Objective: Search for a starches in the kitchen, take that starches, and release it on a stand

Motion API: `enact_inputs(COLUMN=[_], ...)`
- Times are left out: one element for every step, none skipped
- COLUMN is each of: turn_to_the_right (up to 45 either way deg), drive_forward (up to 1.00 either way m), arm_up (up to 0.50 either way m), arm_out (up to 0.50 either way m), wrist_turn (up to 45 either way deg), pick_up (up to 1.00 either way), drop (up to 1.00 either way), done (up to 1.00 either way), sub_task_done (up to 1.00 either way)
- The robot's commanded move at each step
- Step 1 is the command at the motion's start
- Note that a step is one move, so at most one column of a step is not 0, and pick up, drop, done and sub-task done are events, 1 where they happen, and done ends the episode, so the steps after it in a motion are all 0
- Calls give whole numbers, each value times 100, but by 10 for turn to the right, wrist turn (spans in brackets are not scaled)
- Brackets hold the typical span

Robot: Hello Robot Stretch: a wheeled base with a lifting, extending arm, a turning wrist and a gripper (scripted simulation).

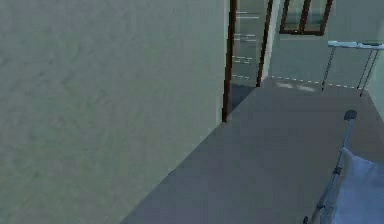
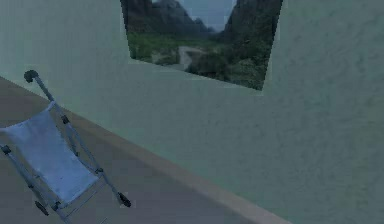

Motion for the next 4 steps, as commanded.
enact_inputs(turn_to_the_right=[60,0,180,0], drive_forward=[0,65,0,100], arm_up=[0,0,0,0], arm_out=[0,0,0,0], wrist_turn=[0,0,0,0], pick_up=[0,0,0,0], drop=[0,0,0,0], done=[0,0,0,0], sub_task_done=[0,0,0,0])
